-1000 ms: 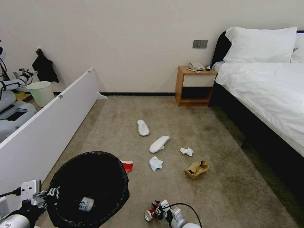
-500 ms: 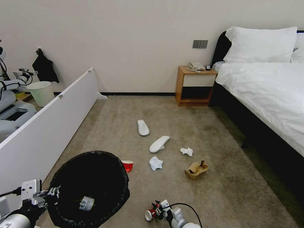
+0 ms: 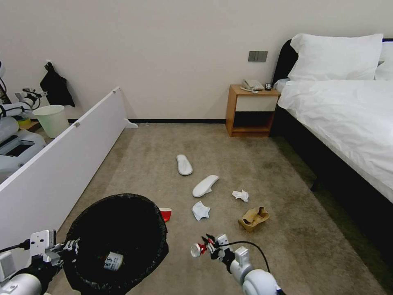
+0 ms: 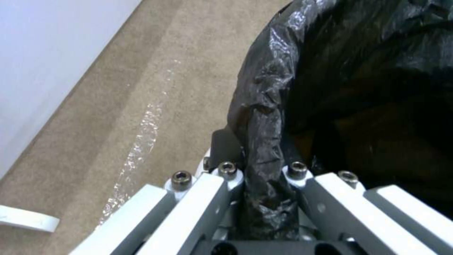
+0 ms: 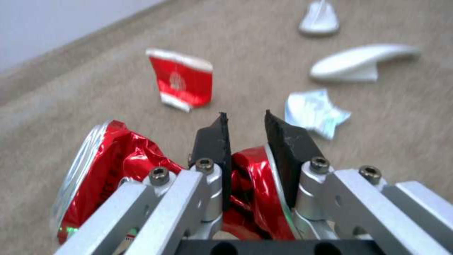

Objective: Pick up the trash bin, then pick up the garbage from the floor and place it into the trash bin.

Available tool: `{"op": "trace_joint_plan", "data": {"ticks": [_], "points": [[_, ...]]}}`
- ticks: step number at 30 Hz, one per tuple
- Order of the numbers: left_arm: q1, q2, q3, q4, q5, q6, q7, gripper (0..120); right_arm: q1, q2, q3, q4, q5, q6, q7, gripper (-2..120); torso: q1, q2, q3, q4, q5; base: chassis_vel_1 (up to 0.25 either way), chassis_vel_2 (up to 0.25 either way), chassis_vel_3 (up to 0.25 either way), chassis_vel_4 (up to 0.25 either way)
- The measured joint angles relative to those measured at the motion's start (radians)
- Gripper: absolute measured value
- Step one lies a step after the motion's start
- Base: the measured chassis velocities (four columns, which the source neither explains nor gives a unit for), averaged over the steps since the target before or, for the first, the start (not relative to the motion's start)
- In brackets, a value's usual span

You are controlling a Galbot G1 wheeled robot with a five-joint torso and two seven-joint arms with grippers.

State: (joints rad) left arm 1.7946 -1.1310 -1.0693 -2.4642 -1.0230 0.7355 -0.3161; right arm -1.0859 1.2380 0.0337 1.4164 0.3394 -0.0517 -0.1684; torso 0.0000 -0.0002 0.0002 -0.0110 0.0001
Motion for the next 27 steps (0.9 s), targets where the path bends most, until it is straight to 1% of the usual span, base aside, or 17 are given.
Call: {"op": "trace_joint_plan", "data": {"ticks": [1, 2, 3, 4, 6, 7, 11, 12, 15, 16, 19, 20, 22, 27], "points": [[0.000, 0.001, 0.001, 0.002, 0.000, 0.000, 0.000, 3, -0.005, -0.015, 0.005, 0.028, 0.011, -0.005, 0.003, 17, 0.000, 0.000, 0.000, 0.0000, -0.0001, 0.000, 0.000, 0.000, 0.000], [0.000, 0.001, 0.001, 0.002, 0.000, 0.000, 0.000, 3, -0.005, -0.015, 0.005, 0.028, 0.011, -0.005, 0.003, 17, 0.000, 0.000, 0.000, 0.0000, -0.0001, 0.000, 0.000, 0.000, 0.000], [0.000, 0.001, 0.003, 0.005, 0.000, 0.000, -0.001, 3, -0.009, -0.034, 0.010, 0.063, 0.022, -0.009, 0.006, 17, 0.000, 0.000, 0.000, 0.0000, 0.0000, 0.000, 0.000, 0.000, 0.000], [0.000, 0.001, 0.003, 0.005, 0.000, 0.000, -0.001, 3, -0.009, -0.034, 0.010, 0.063, 0.022, -0.009, 0.006, 17, 0.000, 0.000, 0.000, 0.0000, 0.0000, 0.000, 0.000, 0.000, 0.000], [-0.002, 0.002, 0.010, 0.016, 0.003, 0.000, -0.001, 3, -0.009, -0.072, 0.023, 0.131, 0.036, -0.010, 0.009, 17, 0.000, 0.000, 0.000, 0.0000, -0.0001, 0.000, 0.000, 0.000, 0.000], [-0.002, 0.002, 0.010, 0.016, 0.003, 0.000, -0.001, 3, -0.009, -0.072, 0.023, 0.131, 0.036, -0.010, 0.009, 17, 0.000, 0.000, 0.000, 0.0000, -0.0001, 0.000, 0.000, 0.000, 0.000], [0.004, 0.001, 0.017, 0.023, 0.008, 0.000, -0.001, 3, 0.002, -0.119, 0.041, 0.208, 0.066, -0.010, 0.014, 17, 0.000, 0.000, 0.000, 0.0001, 0.0001, 0.000, 0.000, 0.000, 0.000], [0.004, 0.001, 0.017, 0.023, 0.008, 0.000, -0.001, 3, 0.002, -0.119, 0.041, 0.208, 0.066, -0.010, 0.014, 17, 0.000, 0.000, 0.000, 0.0001, 0.0001, 0.000, 0.000, 0.000, 0.000], [0.007, 0.000, 0.026, 0.029, 0.016, 0.000, -0.001, 3, 0.011, -0.166, 0.056, 0.299, 0.108, -0.020, 0.022, 17, 0.000, 0.000, 0.000, 0.0000, 0.0001, 0.000, 0.000, 0.000, 0.000], [0.007, 0.000, 0.026, 0.029, 0.016, 0.000, -0.001, 3, 0.011, -0.166, 0.056, 0.299, 0.108, -0.020, 0.022, 17, 0.000, 0.000, 0.000, 0.0000, 0.0001, 0.000, 0.000, 0.000, 0.000], [0.011, 0.000, 0.038, 0.033, 0.020, 0.000, -0.002, 3, 0.030, -0.209, 0.060, 0.377, 0.152, -0.023, 0.024, 17, 0.000, 0.000, 0.000, 0.0000, 0.0000, 0.000, 0.000, 0.000, 0.000], [0.011, 0.000, 0.038, 0.033, 0.020, 0.000, -0.002, 3, 0.030, -0.209, 0.060, 0.377, 0.152, -0.023, 0.024, 17, 0.000, 0.000, 0.000, 0.0000, 0.0000, 0.000, 0.000, 0.000, 0.000], [0.017, -0.001, 0.045, 0.033, 0.020, 0.000, -0.002, 3, 0.050, -0.235, 0.057, 0.423, 0.185, -0.023, 0.022, 17, 0.000, 0.000, 0.000, 0.0000, -0.0001, 0.000, 0.000, 0.000, 0.000], [0.022, -0.003, 0.058, 0.039, 0.022, 0.000, -0.004, 3, 0.089, -0.263, 0.045, 0.492, 0.235, -0.028, 0.017, 17, 0.000, 0.000, 0.000, 0.0001, 0.0000, 0.000, 0.000, 0.000, 0.000]]}}
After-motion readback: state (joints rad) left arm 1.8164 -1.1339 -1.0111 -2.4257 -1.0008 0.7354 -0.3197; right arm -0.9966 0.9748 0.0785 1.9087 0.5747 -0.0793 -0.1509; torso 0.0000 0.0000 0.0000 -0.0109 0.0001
